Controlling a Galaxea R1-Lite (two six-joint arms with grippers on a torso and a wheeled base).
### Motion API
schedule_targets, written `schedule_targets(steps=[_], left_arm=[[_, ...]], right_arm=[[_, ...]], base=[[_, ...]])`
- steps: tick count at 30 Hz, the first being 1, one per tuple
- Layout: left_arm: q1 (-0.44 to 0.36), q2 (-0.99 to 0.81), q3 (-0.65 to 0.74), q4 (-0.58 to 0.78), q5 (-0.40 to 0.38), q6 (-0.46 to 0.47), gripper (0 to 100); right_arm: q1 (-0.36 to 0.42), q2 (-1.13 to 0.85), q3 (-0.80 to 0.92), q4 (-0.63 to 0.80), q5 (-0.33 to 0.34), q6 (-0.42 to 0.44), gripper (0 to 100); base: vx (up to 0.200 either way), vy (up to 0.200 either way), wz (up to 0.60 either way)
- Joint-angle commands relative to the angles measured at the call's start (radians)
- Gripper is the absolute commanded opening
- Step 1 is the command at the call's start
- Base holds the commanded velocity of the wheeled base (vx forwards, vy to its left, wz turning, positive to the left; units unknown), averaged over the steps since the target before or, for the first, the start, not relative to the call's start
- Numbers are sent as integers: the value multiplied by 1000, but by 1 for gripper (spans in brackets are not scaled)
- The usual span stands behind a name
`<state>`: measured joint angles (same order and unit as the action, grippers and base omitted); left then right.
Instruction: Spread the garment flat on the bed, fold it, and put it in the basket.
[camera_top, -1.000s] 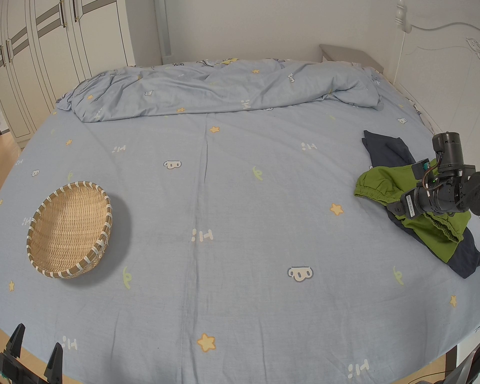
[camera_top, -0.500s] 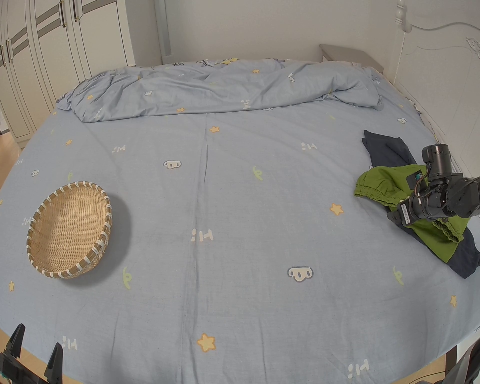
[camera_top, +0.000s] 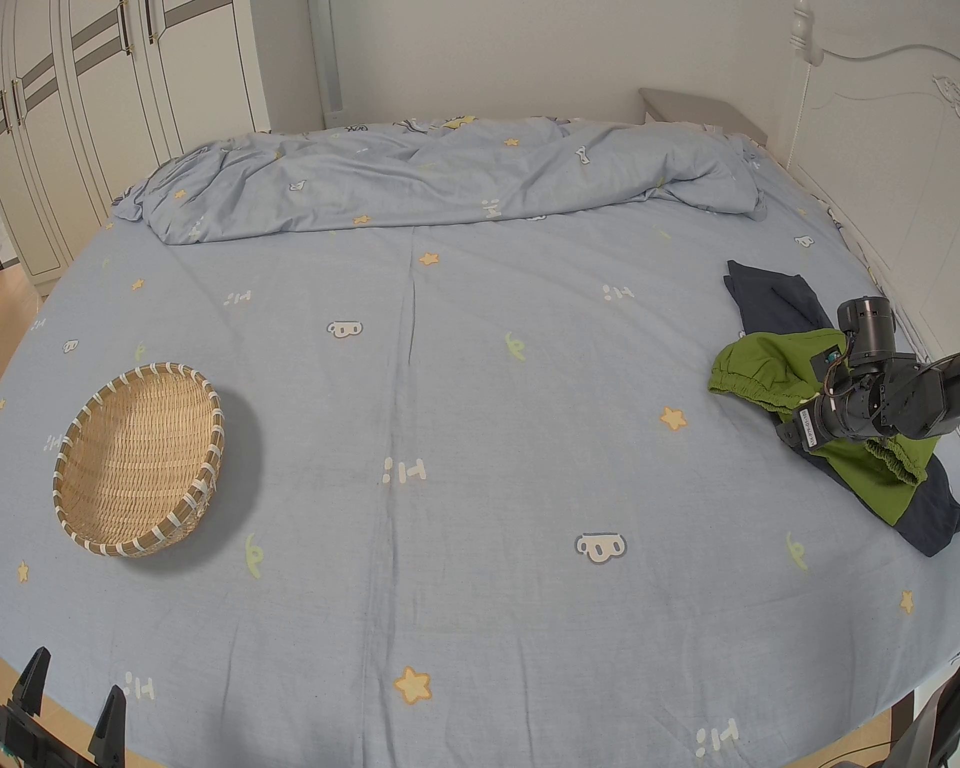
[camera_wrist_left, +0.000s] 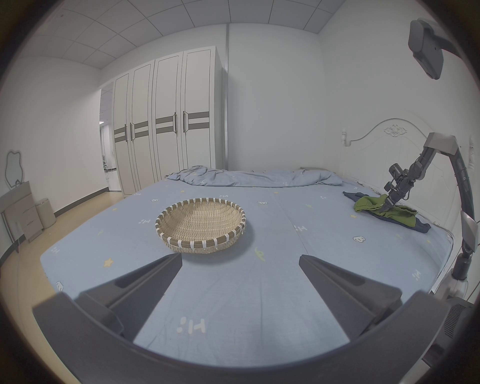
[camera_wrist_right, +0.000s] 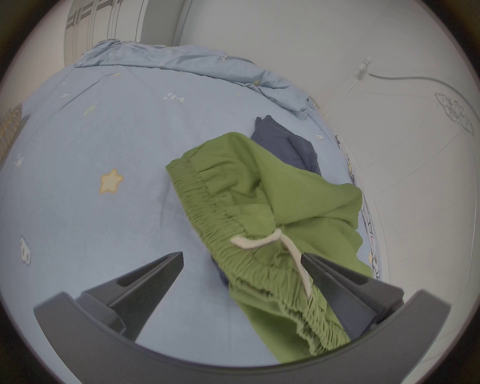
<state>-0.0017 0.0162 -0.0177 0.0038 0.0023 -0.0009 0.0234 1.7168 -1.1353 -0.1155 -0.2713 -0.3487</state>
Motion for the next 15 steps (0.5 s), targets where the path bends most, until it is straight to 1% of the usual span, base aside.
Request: schedule_targets(steps=[1,6,7,15], left_arm=[[0,-13,16,1,1,-1,100],[0,-13,16,1,1,-1,100],[0,-13,16,1,1,-1,100],[0,-13,16,1,1,-1,100]], right_arm=[[-11,47,-14,-29,-6,-1,100],[-13,66,-24,-50,-6,1,100],[-13,66,-31,-52,-6,1,0],[-11,67,-44,-52,-6,4,0]], base=[[0,0,0],[0,0,0],[0,0,0],[0,0,0]])
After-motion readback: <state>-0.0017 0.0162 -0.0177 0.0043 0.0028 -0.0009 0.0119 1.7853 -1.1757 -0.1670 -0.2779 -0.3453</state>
